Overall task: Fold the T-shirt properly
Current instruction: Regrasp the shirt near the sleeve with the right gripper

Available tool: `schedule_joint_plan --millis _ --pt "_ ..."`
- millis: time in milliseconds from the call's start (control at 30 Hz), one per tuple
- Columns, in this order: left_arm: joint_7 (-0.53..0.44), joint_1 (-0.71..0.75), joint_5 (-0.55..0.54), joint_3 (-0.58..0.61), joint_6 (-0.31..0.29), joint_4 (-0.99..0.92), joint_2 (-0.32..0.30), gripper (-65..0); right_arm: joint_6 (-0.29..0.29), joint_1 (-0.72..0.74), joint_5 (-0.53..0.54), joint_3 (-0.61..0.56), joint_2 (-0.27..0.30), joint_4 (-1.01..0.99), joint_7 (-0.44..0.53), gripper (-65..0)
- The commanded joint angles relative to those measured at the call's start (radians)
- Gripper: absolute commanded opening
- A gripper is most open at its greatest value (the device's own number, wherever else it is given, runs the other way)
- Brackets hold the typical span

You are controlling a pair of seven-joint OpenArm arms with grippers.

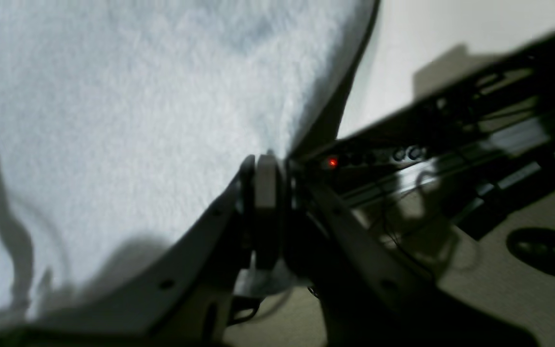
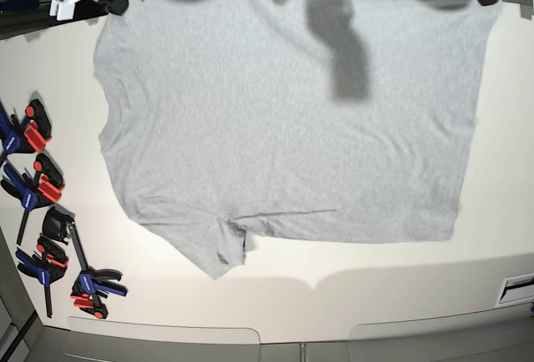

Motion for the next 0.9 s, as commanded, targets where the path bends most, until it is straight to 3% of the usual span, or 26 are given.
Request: schedule_joint_plan --millis 0,167,367,500,667,867 --pt "-0.017 0.013 -0.029 -0.029 -0.005 0.023 -0.020 -65.0 0.005 -0.003 0.033 0.014 0.011 0.021 0.055 -65.0" --pt "-0.017 -0.045 -0.040 0.000 -0.005 0.079 -0.023 -65.0 0.013 0.099 -0.008 -0.035 0.011 0.021 0.085 -65.0" --pt "-0.076 -0.156 0.081 0.092 -0.004 0.080 -0.023 -65.0 0.009 0.278 -0.170 -0.130 0.011 0.015 0.105 -65.0" --pt "-0.116 -0.213 0.168 0.121 0.005 0.080 -0.022 -65.0 -0.033 0.354 -0.307 -0.211 0.011 -0.001 0.146 -65.0" --pt "-0.193 -0.233 0.230 0.119 0.052 0.080 -0.023 -65.0 -0.102 0.386 -0.456 -0.300 0.011 -0.041 0.262 -65.0" --pt "-0.237 -0.234 0.247 0.119 0.052 0.080 -0.023 -65.0 -0.132 0.453 -0.505 -0.317 0.011 -0.111 0.290 -65.0"
